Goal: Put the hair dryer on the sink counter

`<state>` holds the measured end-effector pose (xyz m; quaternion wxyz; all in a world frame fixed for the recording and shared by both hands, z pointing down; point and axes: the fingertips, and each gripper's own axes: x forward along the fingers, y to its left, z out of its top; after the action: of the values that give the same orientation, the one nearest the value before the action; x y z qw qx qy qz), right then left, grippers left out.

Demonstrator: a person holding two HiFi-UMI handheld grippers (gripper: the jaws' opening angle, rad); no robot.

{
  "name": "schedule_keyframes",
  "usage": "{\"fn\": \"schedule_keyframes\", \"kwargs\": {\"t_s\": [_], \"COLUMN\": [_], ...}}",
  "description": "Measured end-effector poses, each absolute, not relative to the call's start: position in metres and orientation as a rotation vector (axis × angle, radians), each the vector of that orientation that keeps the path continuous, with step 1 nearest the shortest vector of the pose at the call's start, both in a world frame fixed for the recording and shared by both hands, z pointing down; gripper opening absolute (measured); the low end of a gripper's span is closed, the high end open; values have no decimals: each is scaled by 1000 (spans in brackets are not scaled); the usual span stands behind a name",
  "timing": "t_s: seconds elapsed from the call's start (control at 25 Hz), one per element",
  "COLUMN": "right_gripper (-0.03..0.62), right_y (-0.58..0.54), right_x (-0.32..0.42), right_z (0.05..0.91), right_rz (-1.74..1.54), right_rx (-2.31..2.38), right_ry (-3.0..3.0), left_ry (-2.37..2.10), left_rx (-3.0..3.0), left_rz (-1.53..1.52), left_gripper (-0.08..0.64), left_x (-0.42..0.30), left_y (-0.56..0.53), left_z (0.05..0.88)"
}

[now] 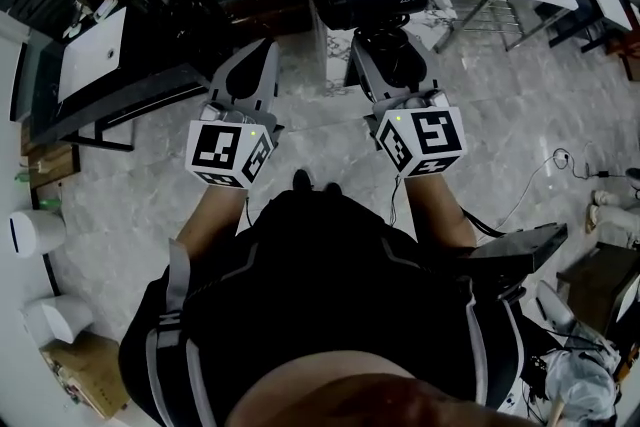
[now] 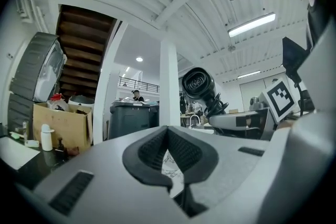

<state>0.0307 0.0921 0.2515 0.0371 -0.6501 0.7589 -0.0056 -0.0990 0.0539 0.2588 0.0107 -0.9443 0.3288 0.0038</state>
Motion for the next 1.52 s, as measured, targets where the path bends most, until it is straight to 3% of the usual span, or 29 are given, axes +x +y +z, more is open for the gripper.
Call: {"fn": "schedule_keyframes", "kwargs": {"t_s": [0.92,1.52], "right_gripper": [224,224], "right_y": [84,52], "right_x": [40,57], "right_z": [249,266], "right_rz": [14,-25], "right_rx": [-2279,-2327], "right_ry": [2074,2032], "left_ry": [676,653], "left_rx": [-3084,-3109], "left_rz": [156,91], "left_gripper": [2,2], "left_x": [-90,-79], "left_y": [30,-5], "left_z": [261,281]}}
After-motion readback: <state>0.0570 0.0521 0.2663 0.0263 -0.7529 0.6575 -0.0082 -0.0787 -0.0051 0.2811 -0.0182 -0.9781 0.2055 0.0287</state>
